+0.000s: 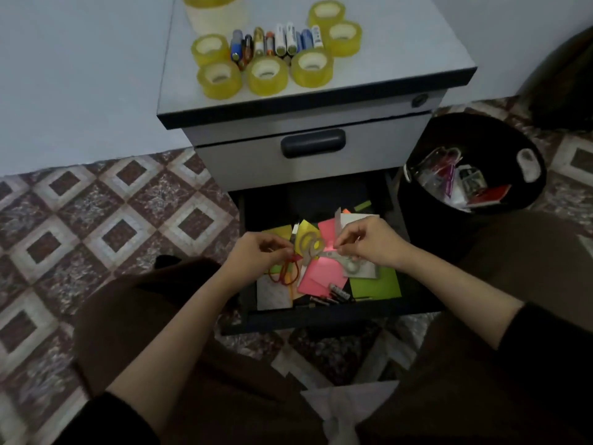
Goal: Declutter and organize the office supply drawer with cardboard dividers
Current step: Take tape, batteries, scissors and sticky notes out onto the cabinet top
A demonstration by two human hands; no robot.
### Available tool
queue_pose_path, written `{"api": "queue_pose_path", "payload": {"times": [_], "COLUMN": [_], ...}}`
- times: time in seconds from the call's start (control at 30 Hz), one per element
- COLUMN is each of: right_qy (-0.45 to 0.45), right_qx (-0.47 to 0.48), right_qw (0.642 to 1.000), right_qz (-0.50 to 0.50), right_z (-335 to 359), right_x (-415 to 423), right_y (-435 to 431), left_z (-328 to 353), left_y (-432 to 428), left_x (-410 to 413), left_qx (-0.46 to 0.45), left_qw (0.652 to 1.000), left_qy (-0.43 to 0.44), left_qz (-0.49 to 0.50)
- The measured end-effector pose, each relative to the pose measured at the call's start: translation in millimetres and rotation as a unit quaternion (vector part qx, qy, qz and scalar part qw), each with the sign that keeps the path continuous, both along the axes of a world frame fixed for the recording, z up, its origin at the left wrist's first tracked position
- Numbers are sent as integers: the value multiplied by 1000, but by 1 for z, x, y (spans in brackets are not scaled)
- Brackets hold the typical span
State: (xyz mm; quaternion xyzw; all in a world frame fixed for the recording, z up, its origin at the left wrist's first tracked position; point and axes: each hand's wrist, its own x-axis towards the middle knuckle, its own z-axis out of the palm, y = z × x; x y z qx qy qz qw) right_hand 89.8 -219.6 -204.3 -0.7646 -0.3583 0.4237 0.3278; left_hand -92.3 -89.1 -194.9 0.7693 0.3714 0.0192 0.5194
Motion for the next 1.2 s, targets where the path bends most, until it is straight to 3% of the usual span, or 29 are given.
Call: {"api": "queue_pose_path", "payload": {"times": [0.37, 0.67, 0.93, 1.2], "right_qy": [-51, -143, -115, -59], "right_qx": [-161, -345, -369, -388], "right_qw": [981, 893, 877, 883], "right_qz": [97, 250, 285, 256], "right_z": [-59, -97, -103, -95], "right_x": [11, 3, 9, 16], "right_y": [9, -7, -10, -4], "left_z": [-63, -85, -101, -116], "left_y": [-2, 12, -2, -16], "left_x": [21, 36, 30, 21], "left_qx": [9, -1, 2, 4], "left_qw": [980, 966, 945, 911], "left_qy": [144, 202, 240, 305], "left_qz": [-137, -161, -221, -277]}}
